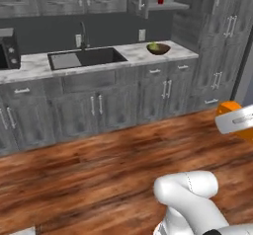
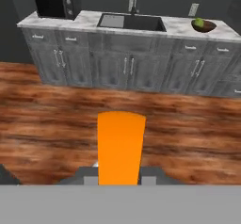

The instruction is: Pick the cheese from the fridge and the cheese grater from the cabinet and place them next to the salad bowl.

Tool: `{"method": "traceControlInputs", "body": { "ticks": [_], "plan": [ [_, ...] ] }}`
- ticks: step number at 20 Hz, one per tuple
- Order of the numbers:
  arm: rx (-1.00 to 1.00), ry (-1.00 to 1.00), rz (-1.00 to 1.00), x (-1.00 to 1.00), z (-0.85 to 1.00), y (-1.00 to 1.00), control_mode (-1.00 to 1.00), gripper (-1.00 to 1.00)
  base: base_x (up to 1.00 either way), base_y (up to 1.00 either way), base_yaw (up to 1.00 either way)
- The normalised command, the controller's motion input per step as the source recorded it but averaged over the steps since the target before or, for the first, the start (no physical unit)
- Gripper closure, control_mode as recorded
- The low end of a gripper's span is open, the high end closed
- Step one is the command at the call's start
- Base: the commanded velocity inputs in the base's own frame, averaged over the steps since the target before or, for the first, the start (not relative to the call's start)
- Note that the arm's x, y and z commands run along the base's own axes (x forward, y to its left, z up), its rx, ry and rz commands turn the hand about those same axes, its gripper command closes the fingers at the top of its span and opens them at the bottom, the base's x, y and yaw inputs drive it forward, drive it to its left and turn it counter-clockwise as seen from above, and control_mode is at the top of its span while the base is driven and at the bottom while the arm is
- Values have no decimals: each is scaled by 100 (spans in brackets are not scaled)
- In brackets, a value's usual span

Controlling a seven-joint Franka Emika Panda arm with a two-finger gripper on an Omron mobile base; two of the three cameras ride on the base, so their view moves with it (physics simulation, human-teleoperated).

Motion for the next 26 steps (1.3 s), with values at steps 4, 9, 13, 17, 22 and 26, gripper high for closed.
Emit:
{"method": "traceControlInputs", "body": {
  "ticks": [4,9,13,17,22,26],
  "plan": [
    [0,0,0,0,0,0,100,100,100,-82,-14],
    [0,0,0,0,0,0,100,100,100,-88,-8],
    [0,0,0,0,0,0,100,100,100,-66,-4],
    [0,0,0,0,0,0,100,100,100,-36,-7],
    [0,0,0,0,0,0,100,100,100,-14,-8],
    [0,0,0,0,0,0,100,100,100,-7,-7]
  ]
}}
